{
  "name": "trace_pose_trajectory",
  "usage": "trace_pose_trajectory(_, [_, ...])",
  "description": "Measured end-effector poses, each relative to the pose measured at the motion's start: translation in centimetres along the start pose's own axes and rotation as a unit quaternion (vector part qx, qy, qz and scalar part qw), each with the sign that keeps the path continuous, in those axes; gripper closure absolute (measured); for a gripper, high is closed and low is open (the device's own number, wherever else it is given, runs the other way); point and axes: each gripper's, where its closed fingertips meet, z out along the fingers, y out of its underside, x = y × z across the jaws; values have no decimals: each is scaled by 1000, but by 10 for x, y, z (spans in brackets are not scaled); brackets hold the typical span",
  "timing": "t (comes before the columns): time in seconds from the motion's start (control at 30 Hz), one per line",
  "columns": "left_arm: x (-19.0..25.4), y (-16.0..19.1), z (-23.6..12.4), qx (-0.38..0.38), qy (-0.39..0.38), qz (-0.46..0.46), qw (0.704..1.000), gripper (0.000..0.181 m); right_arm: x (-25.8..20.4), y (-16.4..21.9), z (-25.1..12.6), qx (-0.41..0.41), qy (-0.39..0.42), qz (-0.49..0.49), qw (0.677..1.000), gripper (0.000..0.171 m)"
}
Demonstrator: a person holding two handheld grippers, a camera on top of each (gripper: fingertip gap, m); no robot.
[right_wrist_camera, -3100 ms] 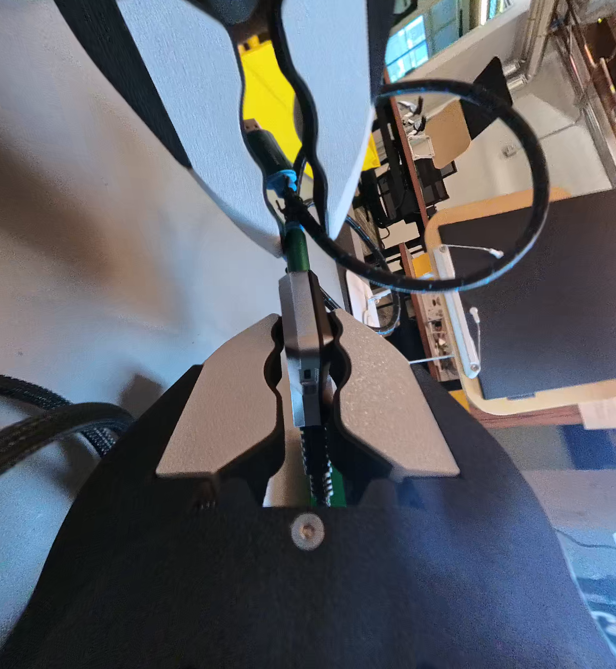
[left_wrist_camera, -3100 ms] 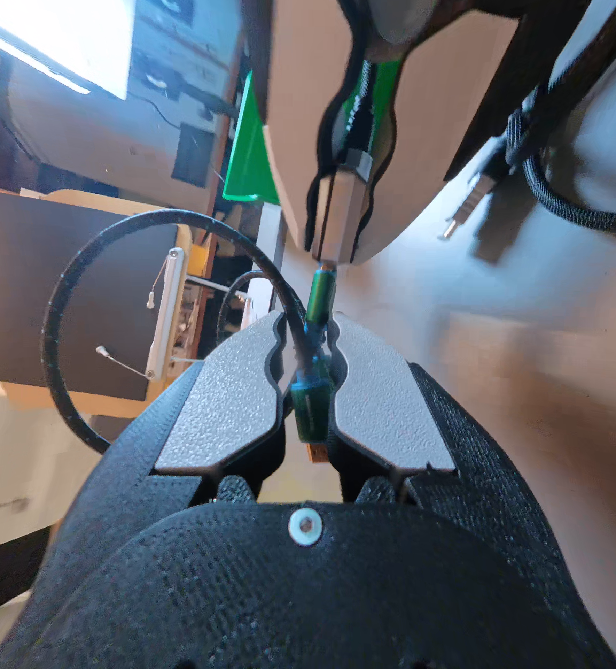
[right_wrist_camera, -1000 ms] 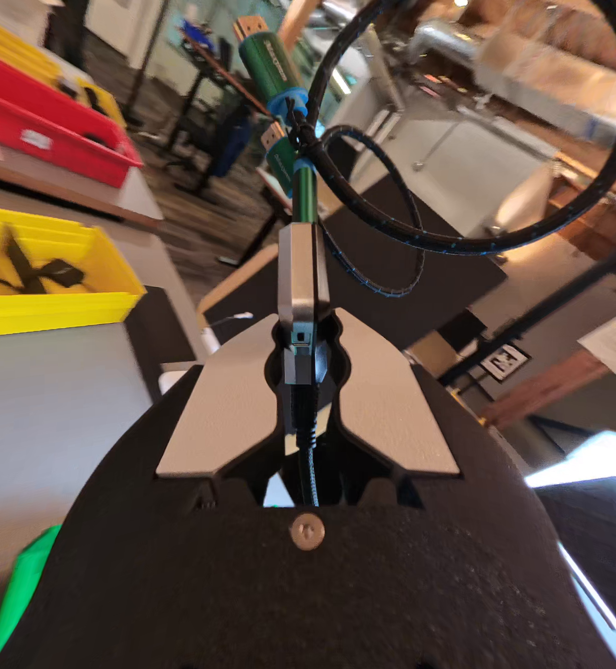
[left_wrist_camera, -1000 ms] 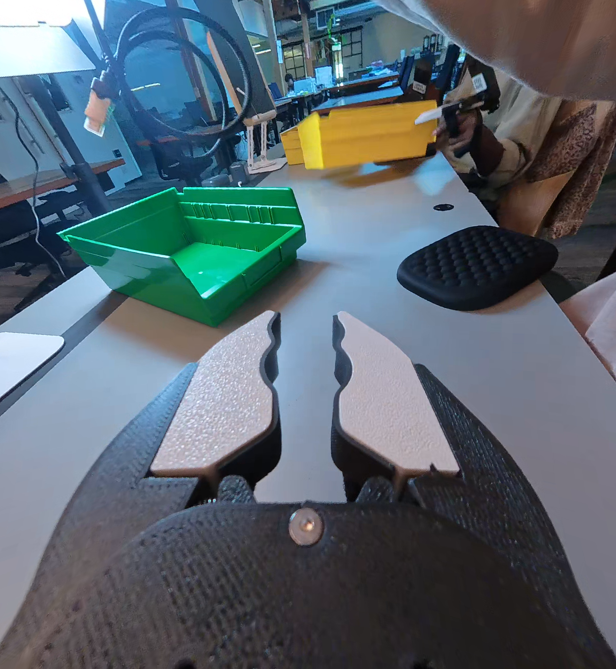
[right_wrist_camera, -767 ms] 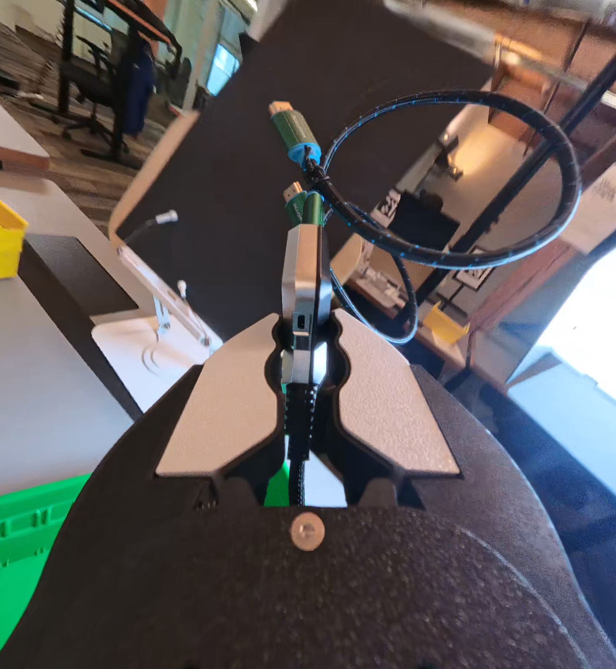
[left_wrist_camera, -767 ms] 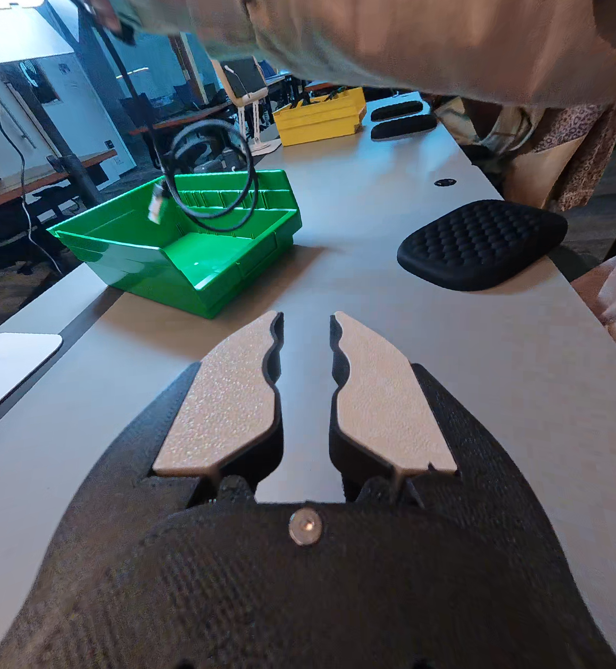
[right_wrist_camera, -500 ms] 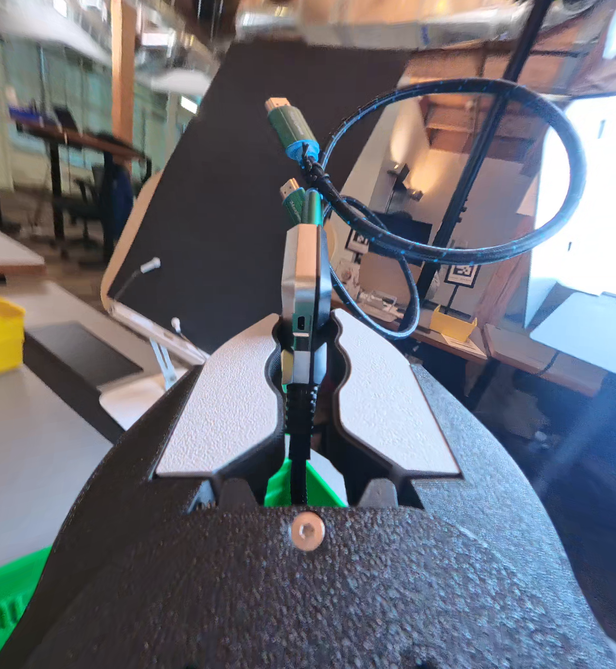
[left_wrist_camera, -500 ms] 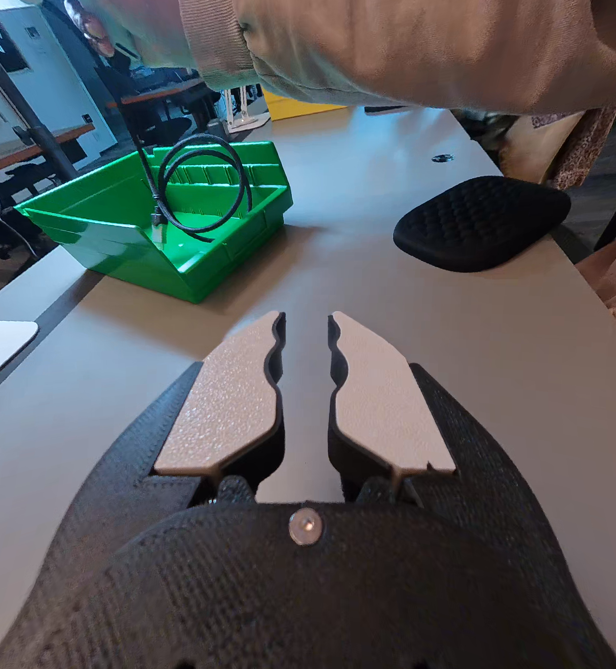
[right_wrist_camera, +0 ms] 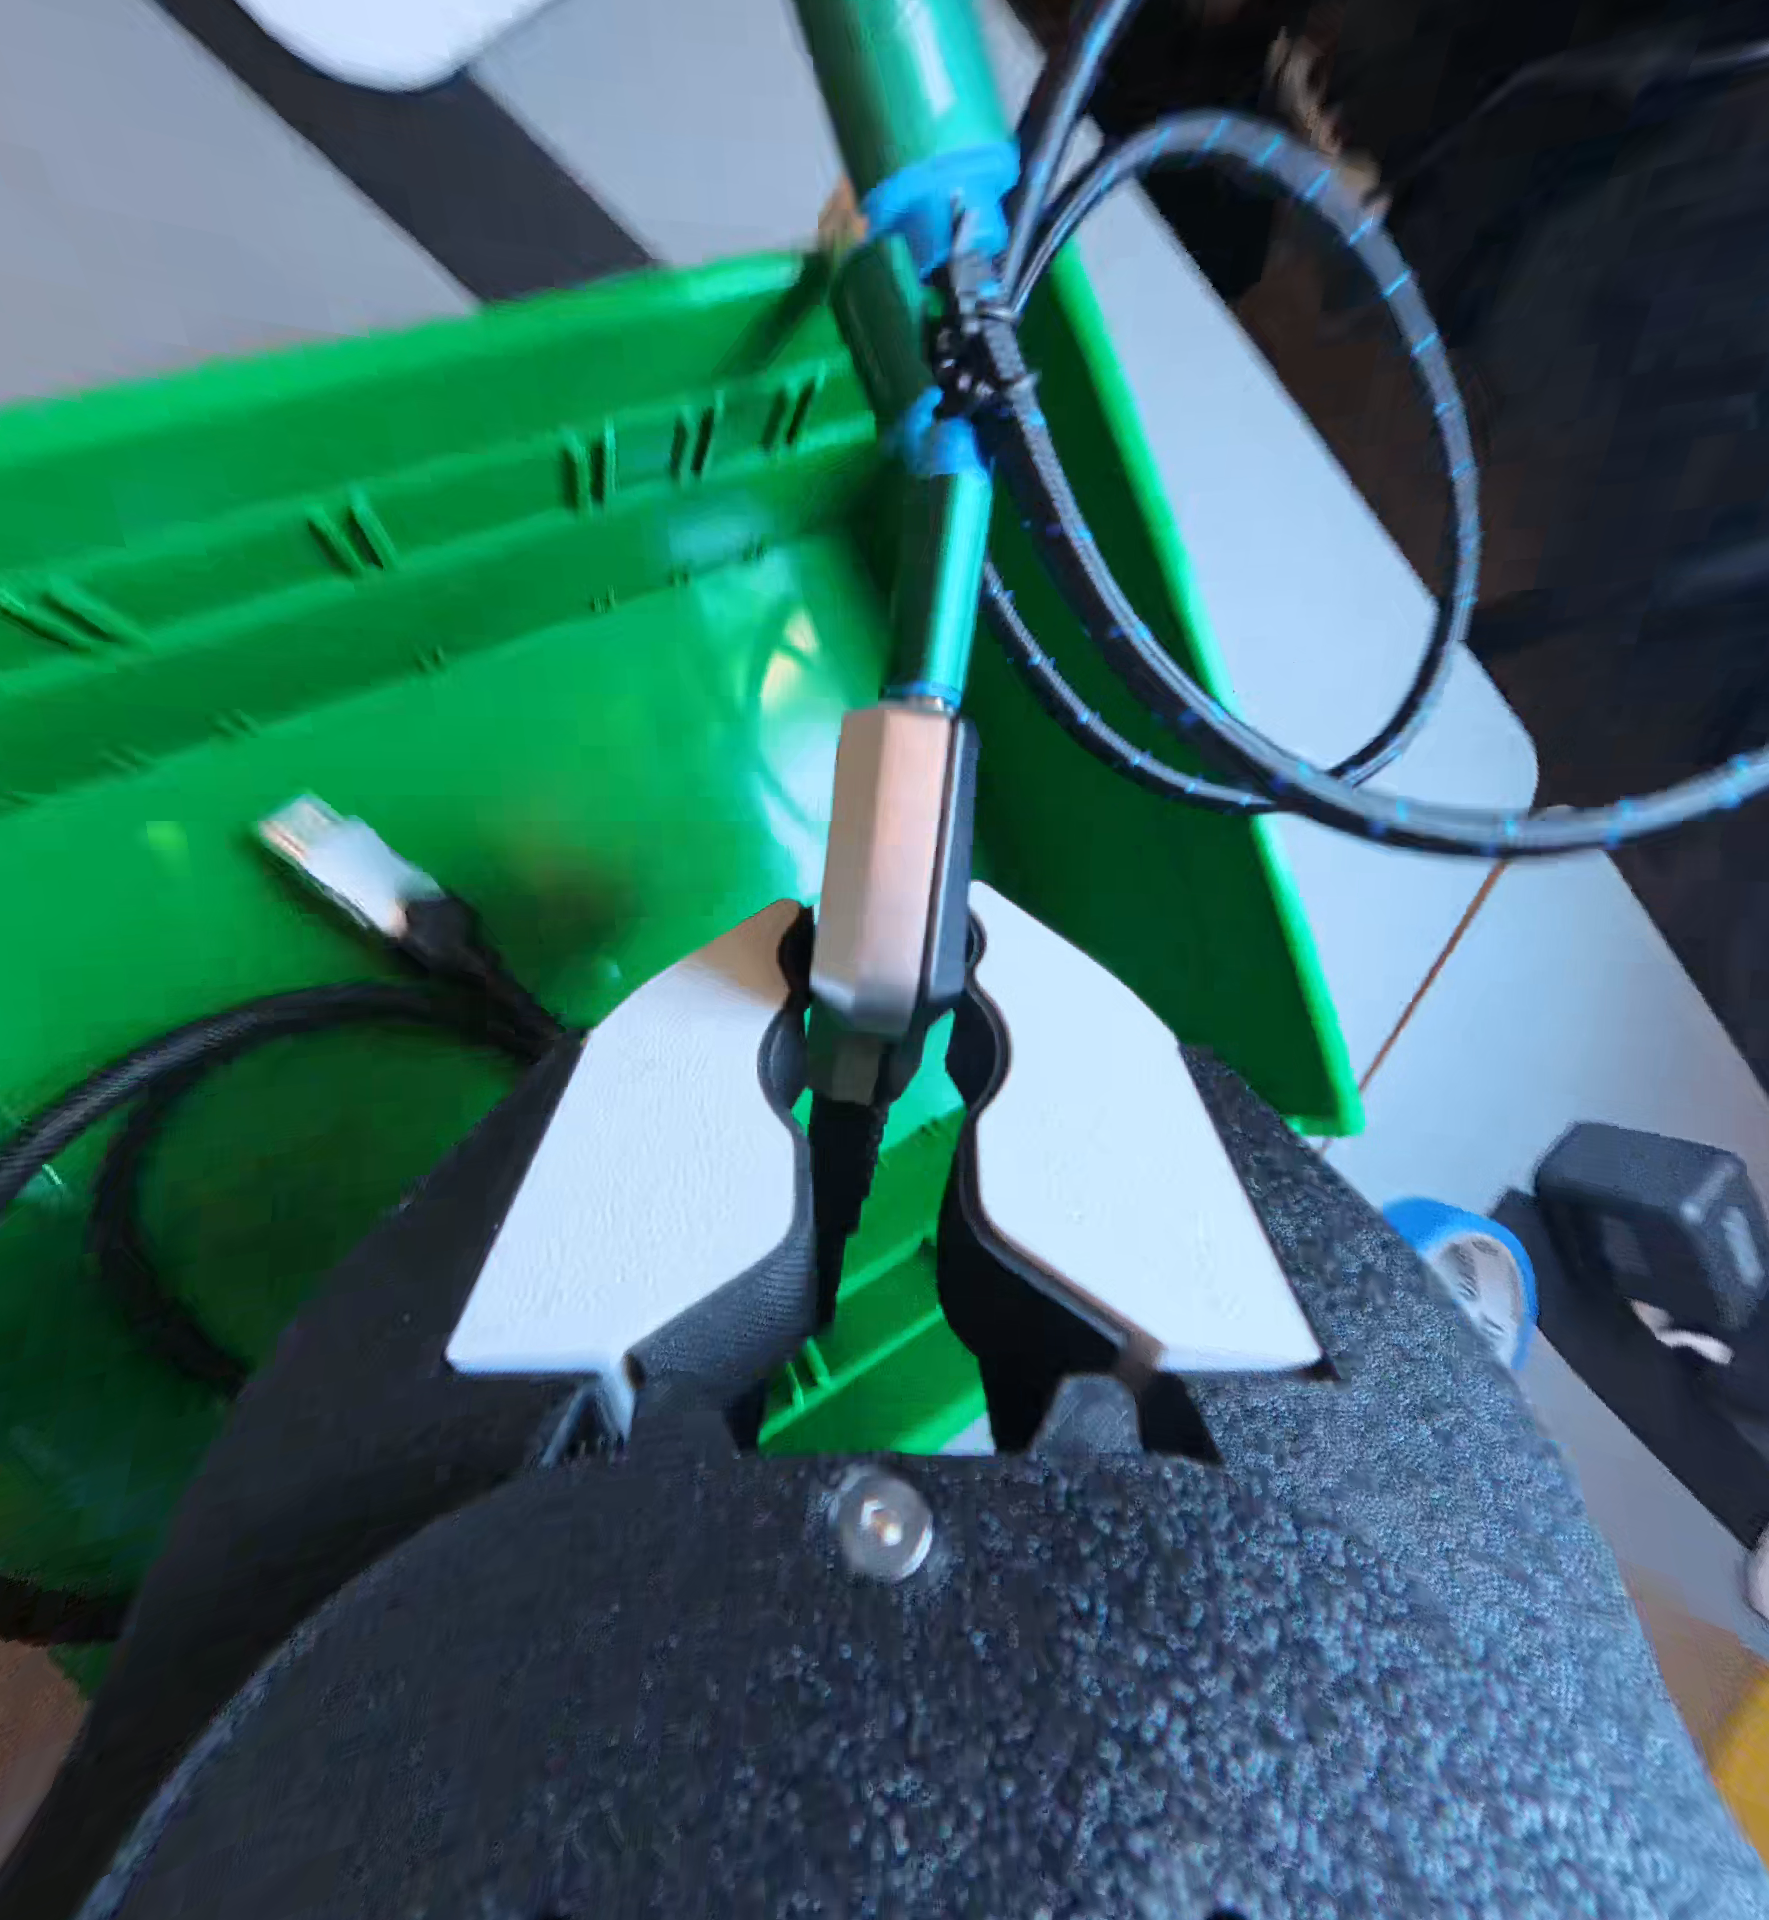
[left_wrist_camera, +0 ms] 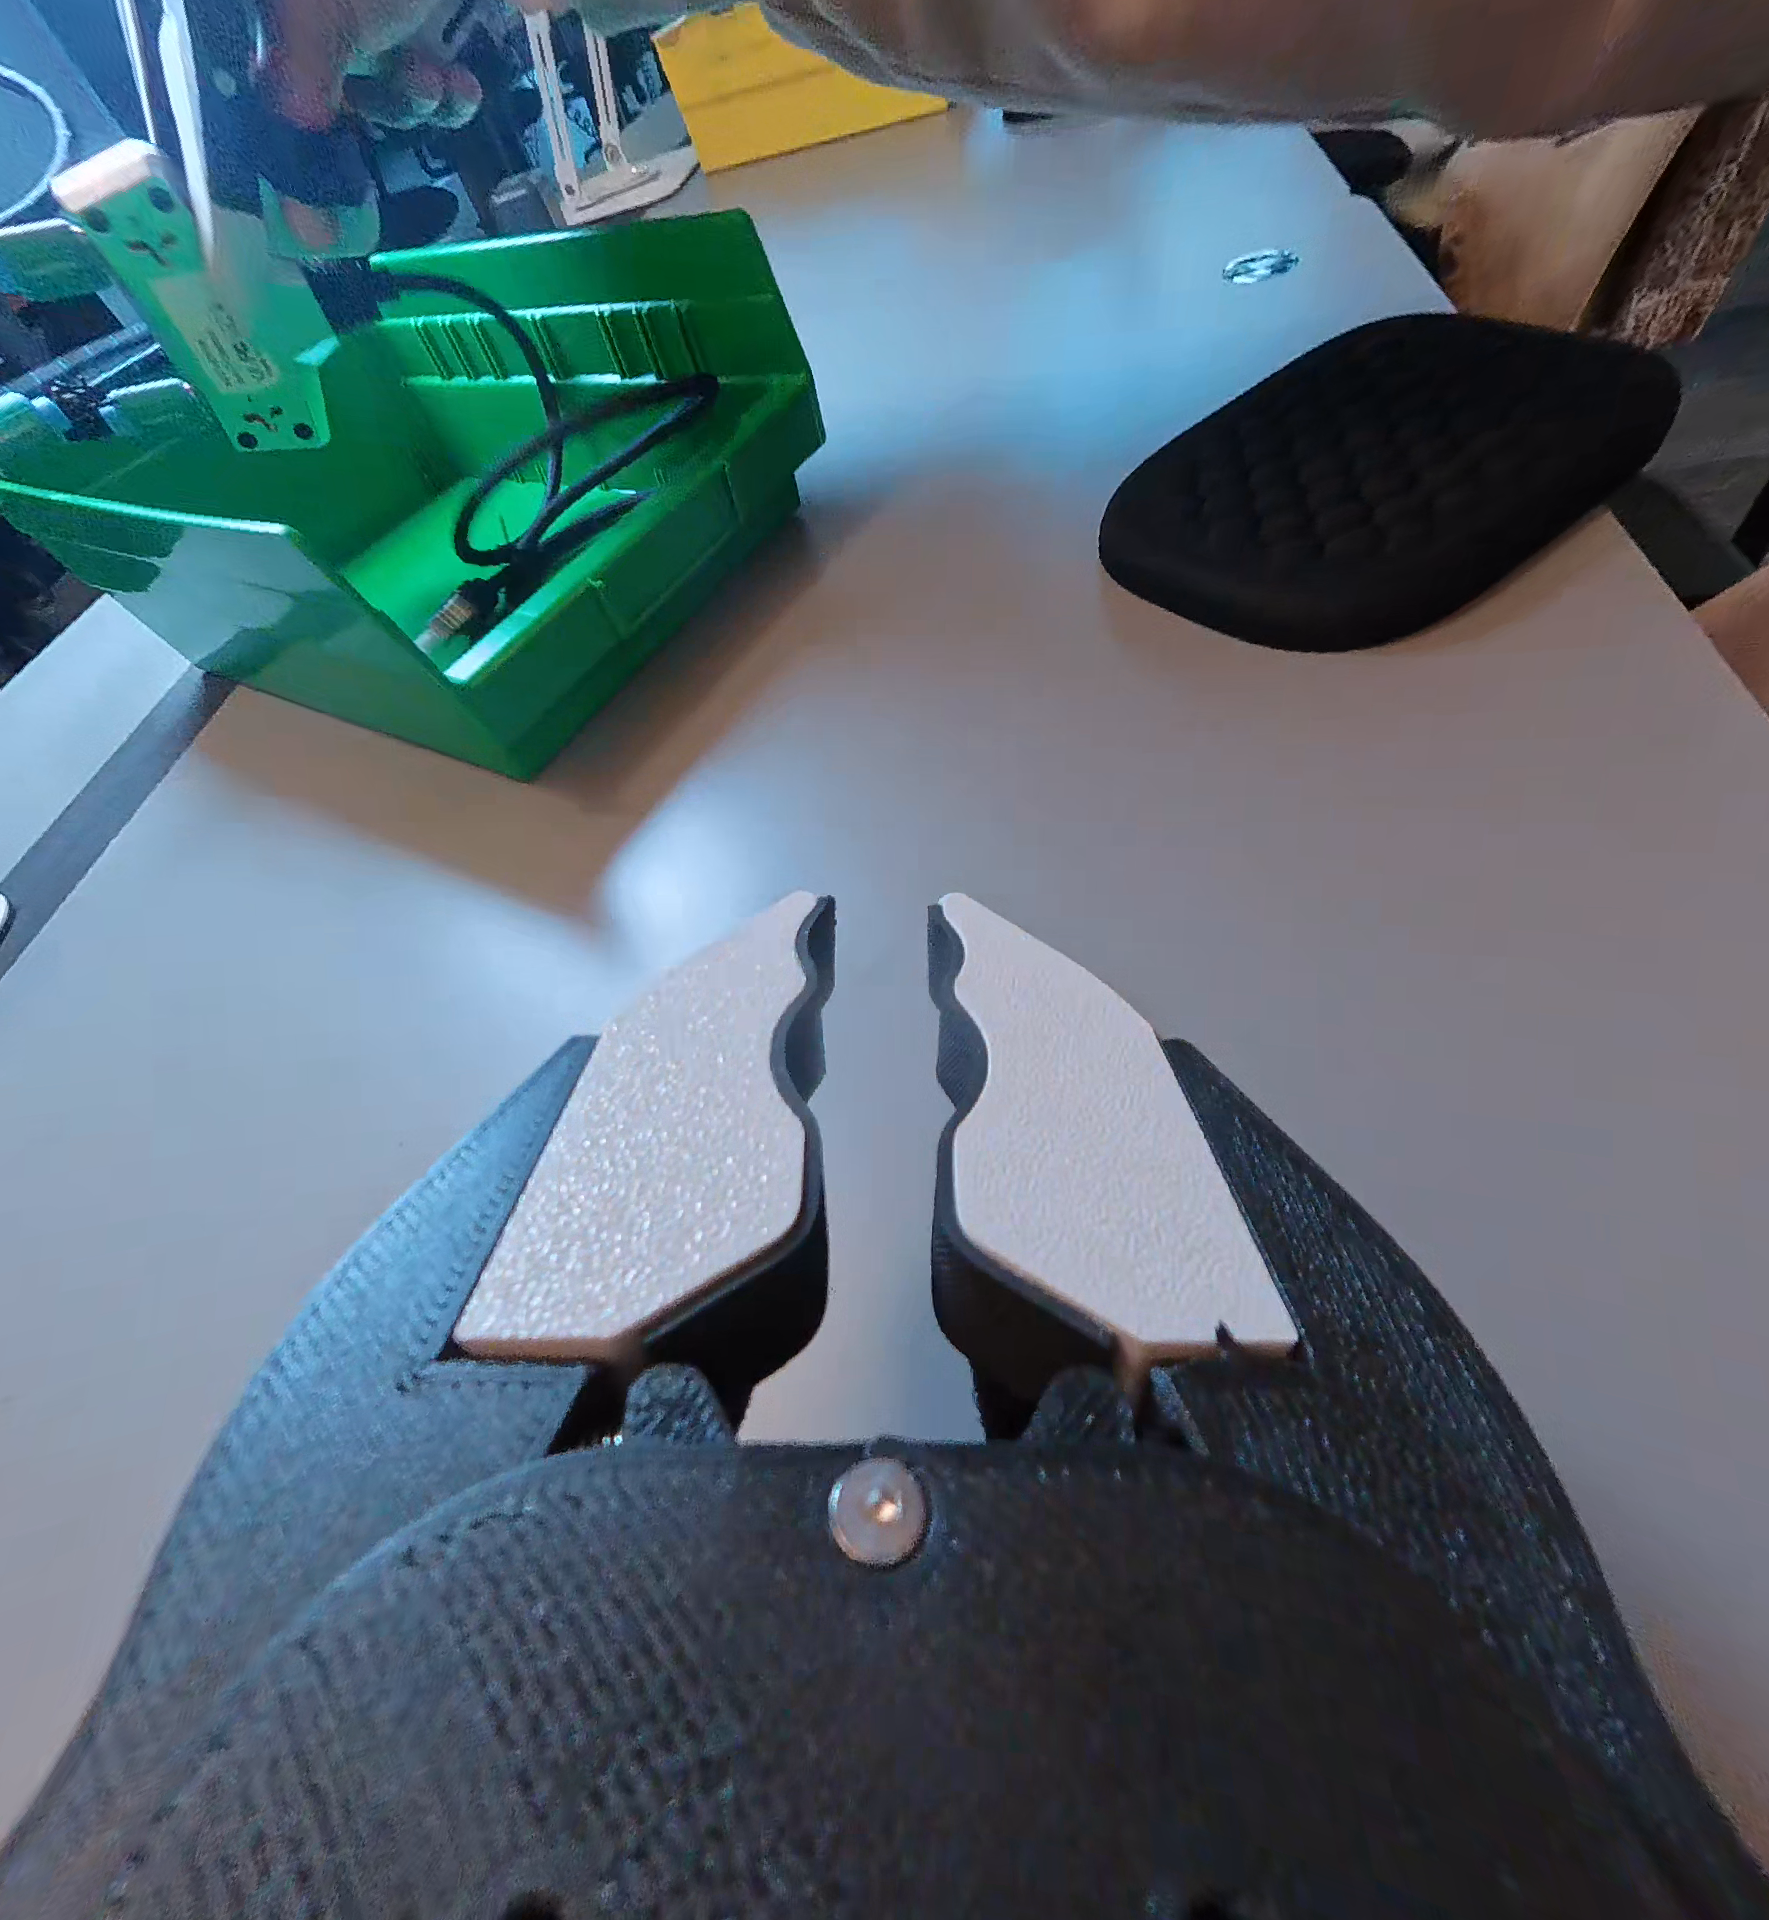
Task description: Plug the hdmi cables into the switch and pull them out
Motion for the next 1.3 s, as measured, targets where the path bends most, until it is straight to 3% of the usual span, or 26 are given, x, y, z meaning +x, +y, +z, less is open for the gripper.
trace_pose_trajectory(0.03, [1,1,0,-4,1,1,1000,164,-1,6,6,-34,8,-19,999,147])
trace_pose_trajectory(0.4, [4,3,2,-15,5,10,1000,165,-12,9,18,-136,62,-169,974,143])
trace_pose_trajectory(0.63, [0,4,-1,-15,-3,7,1000,165,-28,13,18,-165,154,-361,905,133])
trace_pose_trajectory(0.8, [1,9,1,-27,-5,14,1000,164,-36,15,11,-124,107,-310,936,131])
trace_pose_trajectory(0.87, [0,7,0,-22,-8,10,1000,164,-45,12,2,-93,66,-247,962,121])
trace_pose_trajectory(0.97, [-6,8,-2,-20,-15,-1,1000,163,-61,4,-24,-22,23,-167,985,111])
trace_pose_trajectory(1.1, [-11,9,-2,-20,-25,-14,999,163,-109,4,-68,70,-54,-115,989,110])
trace_pose_trajectory(1.2, [-14,9,-2,-20,-33,-34,999,162,-154,34,-82,43,-85,-157,983,109])
trace_pose_trajectory(1.3, [-23,8,-4,-12,-55,-55,997,163,-181,73,-73,-38,-49,-235,970,108])
